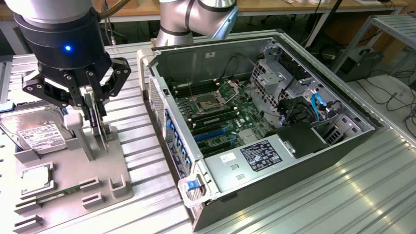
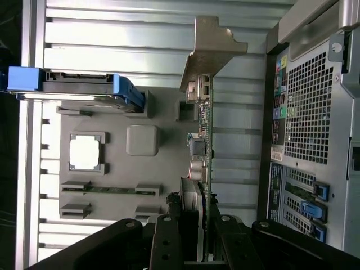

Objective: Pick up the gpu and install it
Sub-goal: 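Pick up the gpu and move the gpu toward the slot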

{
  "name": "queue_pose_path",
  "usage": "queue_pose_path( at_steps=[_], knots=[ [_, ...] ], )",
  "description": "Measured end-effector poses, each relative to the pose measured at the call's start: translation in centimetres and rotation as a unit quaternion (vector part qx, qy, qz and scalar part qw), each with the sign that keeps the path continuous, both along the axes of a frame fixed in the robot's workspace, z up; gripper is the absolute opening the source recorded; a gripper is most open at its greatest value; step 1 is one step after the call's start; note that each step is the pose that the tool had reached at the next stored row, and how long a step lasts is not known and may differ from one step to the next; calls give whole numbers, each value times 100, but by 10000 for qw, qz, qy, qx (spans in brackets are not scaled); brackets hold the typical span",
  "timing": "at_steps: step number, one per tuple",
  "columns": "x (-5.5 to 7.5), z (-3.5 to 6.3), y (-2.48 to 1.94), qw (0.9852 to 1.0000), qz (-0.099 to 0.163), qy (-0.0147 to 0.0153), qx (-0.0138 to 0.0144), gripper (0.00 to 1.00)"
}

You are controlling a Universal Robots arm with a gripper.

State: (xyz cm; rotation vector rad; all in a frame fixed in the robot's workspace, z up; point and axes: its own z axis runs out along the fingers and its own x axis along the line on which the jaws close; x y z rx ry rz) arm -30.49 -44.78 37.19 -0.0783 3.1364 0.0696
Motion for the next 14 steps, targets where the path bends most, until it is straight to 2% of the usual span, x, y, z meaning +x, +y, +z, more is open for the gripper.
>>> queue_pose_path(
  at_steps=[6, 14],
  knots=[
    [0, 68, 0, 10000, 0, 0, 2, 27],
    [0, 245, 0, 10000, 0, 1, 2, 27]
  ],
)
